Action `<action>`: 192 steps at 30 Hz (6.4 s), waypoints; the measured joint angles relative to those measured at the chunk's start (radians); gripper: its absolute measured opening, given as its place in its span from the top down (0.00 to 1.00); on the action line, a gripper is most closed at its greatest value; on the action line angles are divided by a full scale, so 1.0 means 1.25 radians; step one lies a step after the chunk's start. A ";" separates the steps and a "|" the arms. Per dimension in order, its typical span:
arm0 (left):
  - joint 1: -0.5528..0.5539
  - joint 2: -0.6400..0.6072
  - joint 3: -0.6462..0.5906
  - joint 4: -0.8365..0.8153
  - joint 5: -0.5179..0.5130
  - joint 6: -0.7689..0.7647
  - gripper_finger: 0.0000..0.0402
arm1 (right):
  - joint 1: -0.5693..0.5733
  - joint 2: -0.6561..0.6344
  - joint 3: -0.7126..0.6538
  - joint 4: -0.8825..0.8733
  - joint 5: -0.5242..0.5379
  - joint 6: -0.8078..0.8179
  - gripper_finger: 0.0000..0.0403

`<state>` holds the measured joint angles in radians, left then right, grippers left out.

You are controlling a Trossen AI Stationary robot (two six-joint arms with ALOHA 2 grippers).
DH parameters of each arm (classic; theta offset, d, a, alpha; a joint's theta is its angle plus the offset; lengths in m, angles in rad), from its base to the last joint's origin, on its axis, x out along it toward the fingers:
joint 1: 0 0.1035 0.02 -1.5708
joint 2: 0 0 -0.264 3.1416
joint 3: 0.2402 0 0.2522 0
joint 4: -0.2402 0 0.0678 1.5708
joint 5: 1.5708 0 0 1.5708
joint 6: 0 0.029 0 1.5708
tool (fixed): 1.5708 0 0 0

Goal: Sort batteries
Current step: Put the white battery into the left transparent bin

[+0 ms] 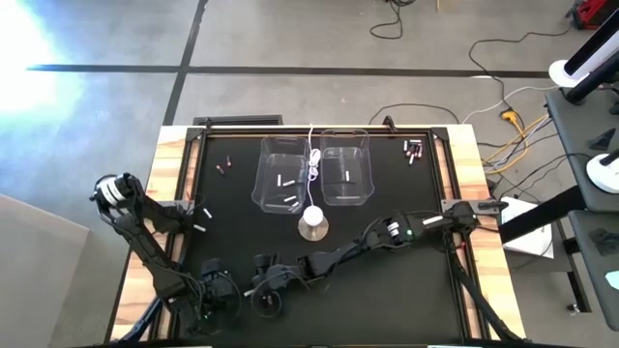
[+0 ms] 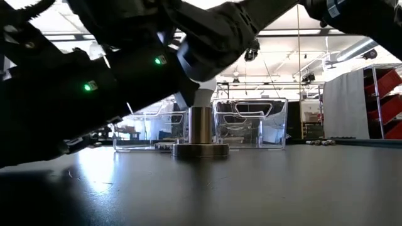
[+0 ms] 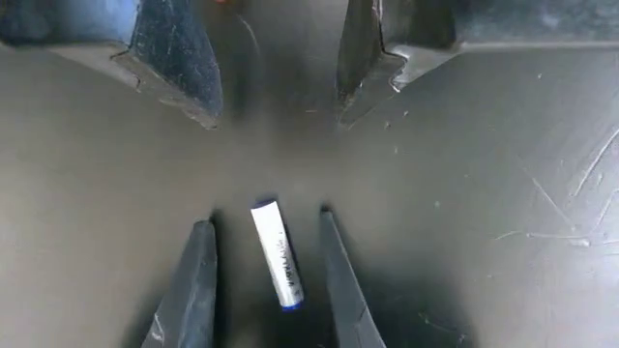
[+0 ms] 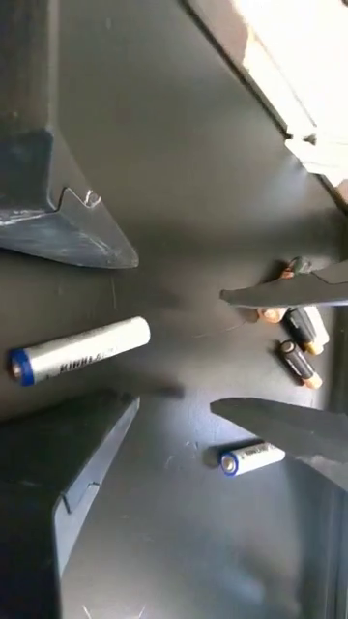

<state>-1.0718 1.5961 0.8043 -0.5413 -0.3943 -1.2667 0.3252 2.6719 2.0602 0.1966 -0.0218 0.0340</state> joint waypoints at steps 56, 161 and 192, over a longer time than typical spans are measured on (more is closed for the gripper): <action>0.000 -0.089 -0.017 -0.216 0.129 -0.085 0.56 | -0.295 -0.299 0.231 -0.730 0.244 -0.266 0.93; 0.056 -0.142 0.031 -0.032 -0.231 0.183 0.98 | 0.251 -0.460 -0.494 -0.135 0.553 0.251 0.74; 1.191 0.030 0.314 -0.166 0.207 0.746 0.98 | 0.273 -0.477 -0.713 0.189 0.599 0.441 0.59</action>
<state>0.4168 1.6338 1.1973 -0.7488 -0.1356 -0.3347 0.6664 2.0755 1.1687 0.4323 0.7269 0.5859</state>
